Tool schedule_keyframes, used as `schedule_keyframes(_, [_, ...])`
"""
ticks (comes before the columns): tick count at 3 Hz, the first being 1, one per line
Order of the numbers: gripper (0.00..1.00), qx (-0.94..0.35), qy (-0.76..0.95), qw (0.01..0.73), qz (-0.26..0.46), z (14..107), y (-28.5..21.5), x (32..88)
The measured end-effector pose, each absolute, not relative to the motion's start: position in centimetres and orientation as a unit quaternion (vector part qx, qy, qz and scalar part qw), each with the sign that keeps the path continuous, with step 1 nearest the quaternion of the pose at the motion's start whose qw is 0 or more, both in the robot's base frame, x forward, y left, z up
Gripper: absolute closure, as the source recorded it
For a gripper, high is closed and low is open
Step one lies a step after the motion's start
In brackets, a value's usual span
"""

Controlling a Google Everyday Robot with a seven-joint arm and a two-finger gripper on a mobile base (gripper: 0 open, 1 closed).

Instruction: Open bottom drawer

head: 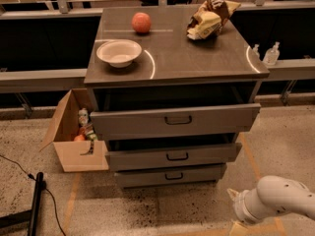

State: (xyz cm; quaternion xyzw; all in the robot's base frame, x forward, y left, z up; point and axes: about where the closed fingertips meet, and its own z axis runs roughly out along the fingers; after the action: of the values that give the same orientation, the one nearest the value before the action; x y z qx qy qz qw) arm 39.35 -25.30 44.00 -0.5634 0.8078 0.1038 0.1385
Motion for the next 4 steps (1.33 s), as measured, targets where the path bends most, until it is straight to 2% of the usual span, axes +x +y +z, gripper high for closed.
schedule_keyframes(1, [0.0,-0.597,0.776,0.146,0.139,37.6,-25.7,42.6])
schedule_keyframes(3, [0.0,-0.587,0.782,0.161,0.136,36.6,-25.5,42.7])
schedule_keyframes(4, [0.0,-0.607,0.761,0.182,0.14,34.2,-23.9,44.7])
